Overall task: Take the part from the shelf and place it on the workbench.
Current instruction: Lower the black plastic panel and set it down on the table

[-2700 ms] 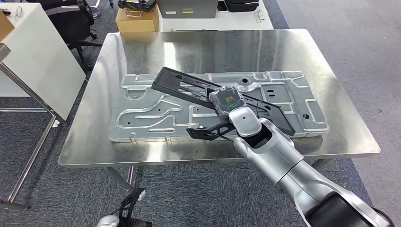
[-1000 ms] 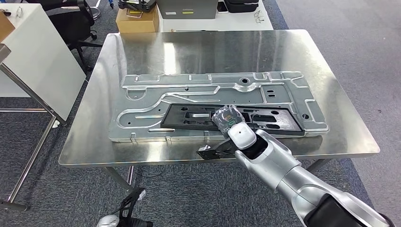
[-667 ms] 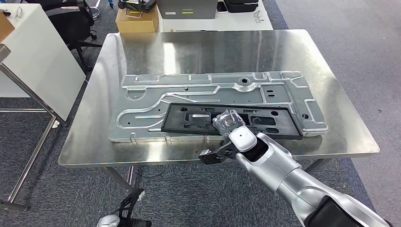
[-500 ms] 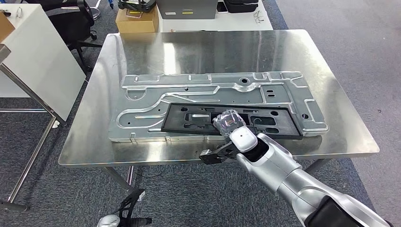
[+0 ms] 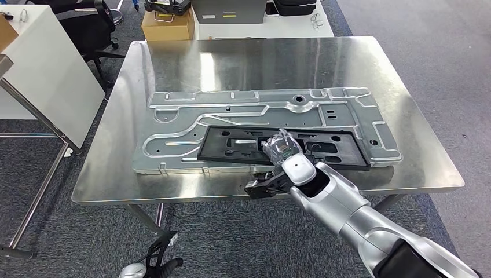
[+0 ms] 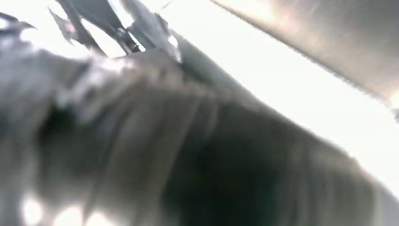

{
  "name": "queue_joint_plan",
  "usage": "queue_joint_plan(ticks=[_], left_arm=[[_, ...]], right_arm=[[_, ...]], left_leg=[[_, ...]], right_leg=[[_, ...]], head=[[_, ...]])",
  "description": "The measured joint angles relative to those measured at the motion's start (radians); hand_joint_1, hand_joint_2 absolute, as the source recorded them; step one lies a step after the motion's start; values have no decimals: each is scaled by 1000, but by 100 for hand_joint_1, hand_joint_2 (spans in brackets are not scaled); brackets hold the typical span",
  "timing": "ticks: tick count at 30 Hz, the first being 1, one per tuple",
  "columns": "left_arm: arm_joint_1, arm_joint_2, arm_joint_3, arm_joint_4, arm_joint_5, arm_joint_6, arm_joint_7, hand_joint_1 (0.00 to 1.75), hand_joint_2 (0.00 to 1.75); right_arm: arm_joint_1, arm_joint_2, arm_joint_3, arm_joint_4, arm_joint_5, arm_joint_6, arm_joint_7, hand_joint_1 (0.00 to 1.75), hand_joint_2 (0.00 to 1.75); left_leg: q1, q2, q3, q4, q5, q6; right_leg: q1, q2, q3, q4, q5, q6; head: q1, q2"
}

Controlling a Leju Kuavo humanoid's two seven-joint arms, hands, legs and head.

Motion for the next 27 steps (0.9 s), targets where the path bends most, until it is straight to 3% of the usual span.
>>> queue_joint_plan(ticks=[27], left_arm=[[11, 0, 0, 0, 29, 7, -12, 0, 0]], right_arm=[[-129, -13, 0, -120, -23, 13, 57, 0, 0]], left_leg=[[0, 0, 0, 0, 0, 0]], right_leg=[[0, 0, 0, 0, 0, 0]], head=[[0, 0]])
